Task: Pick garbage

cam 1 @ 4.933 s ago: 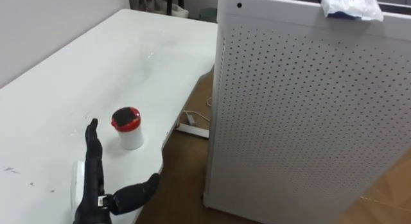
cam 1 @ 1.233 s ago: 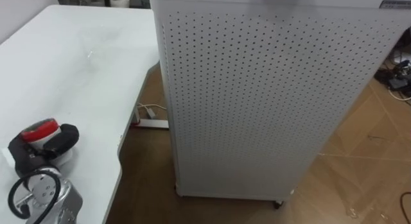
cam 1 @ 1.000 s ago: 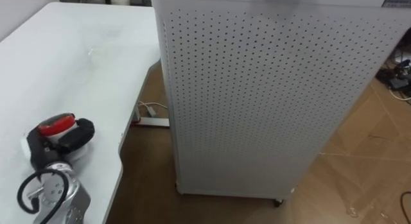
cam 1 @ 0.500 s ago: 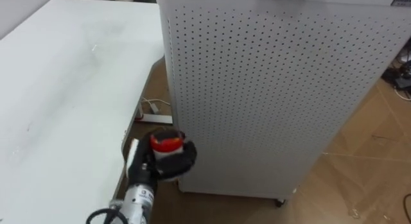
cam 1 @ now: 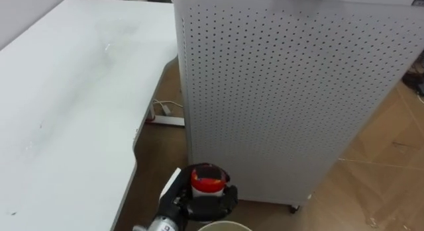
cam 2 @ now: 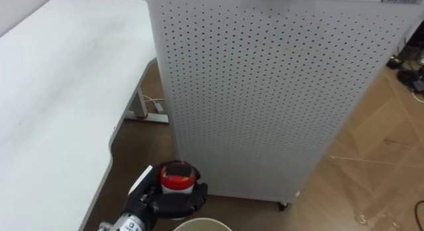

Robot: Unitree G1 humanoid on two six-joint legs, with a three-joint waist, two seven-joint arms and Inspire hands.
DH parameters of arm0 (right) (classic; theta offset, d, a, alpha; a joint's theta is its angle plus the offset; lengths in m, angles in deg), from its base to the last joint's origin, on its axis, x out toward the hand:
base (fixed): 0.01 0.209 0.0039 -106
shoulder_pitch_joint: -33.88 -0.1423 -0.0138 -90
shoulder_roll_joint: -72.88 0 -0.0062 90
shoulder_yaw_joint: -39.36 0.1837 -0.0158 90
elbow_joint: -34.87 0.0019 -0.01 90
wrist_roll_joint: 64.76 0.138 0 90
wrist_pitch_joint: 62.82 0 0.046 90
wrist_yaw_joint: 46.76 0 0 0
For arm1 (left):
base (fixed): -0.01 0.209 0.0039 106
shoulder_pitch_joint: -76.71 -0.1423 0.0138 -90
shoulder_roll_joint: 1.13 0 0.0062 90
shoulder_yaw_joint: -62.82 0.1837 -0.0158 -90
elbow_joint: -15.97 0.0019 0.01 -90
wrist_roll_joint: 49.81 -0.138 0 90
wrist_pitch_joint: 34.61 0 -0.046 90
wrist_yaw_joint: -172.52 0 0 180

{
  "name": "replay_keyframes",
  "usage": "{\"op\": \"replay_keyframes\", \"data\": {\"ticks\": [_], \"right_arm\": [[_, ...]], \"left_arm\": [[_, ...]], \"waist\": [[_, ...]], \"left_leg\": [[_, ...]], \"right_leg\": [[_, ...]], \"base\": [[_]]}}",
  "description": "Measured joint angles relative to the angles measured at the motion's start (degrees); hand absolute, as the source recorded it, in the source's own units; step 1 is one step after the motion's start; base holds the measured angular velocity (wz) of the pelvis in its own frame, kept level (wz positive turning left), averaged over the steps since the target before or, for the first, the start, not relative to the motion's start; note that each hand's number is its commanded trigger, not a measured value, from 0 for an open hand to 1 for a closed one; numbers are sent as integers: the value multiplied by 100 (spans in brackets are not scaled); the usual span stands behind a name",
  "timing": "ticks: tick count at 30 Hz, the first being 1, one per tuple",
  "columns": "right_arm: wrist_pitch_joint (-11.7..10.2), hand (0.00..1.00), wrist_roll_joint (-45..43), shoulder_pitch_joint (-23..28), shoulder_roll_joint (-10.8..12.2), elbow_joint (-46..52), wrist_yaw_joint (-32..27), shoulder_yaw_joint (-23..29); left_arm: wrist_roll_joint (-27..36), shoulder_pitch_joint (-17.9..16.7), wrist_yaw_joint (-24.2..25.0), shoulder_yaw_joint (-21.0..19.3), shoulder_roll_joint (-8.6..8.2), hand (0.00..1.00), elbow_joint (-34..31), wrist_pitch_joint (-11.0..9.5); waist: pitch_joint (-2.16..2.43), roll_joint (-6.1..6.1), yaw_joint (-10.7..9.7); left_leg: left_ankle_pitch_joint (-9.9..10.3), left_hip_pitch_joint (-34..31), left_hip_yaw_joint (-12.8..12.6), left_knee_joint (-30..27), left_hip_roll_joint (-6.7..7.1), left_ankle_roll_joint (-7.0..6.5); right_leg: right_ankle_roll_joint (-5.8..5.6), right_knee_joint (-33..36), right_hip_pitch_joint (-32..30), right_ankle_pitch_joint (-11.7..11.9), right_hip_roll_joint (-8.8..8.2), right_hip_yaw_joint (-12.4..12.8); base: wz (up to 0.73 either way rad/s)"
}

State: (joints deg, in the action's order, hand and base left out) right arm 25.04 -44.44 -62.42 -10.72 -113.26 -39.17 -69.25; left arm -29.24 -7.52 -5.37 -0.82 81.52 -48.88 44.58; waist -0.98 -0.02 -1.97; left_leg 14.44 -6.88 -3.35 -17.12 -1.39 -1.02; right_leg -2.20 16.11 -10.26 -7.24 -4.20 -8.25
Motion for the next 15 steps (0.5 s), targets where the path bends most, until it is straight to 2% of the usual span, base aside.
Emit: {"op": "replay_keyframes", "data": {"ticks": [5,9,14,15], "right_arm": [[-32,100,2,-180,-37,-2,0,87],[-41,100,2,-206,-37,20,-19,86],[-42,100,-12,-274,20,-37,-140,82],[-42,100,-10,-274,22,-39,-148,77]], "left_arm": [[12,-117,251,146,-16,100,50,146],[7,-173,358,207,22,100,69,213],[-206,-203,361,320,42,100,602,246],[-229,-231,362,340,53,56,602,276]], "waist": [[-12,102,-6],[-12,102,-39],[-27,114,-71],[-29,119,-73]], "left_leg": [[-12,-152,-95,-65,-8,6],[-19,-269,-100,-105,-4,1],[-18,-477,-137,-214,-1,1],[-18,-497,-139,-216,-2,1]], "right_leg": [[12,77,-215,8,-4,33],[12,107,-340,7,-23,23],[12,168,-528,7,-40,13],[13,174,-554,8,-42,14]], "base": [[-8],[2],[0],[0]]}}
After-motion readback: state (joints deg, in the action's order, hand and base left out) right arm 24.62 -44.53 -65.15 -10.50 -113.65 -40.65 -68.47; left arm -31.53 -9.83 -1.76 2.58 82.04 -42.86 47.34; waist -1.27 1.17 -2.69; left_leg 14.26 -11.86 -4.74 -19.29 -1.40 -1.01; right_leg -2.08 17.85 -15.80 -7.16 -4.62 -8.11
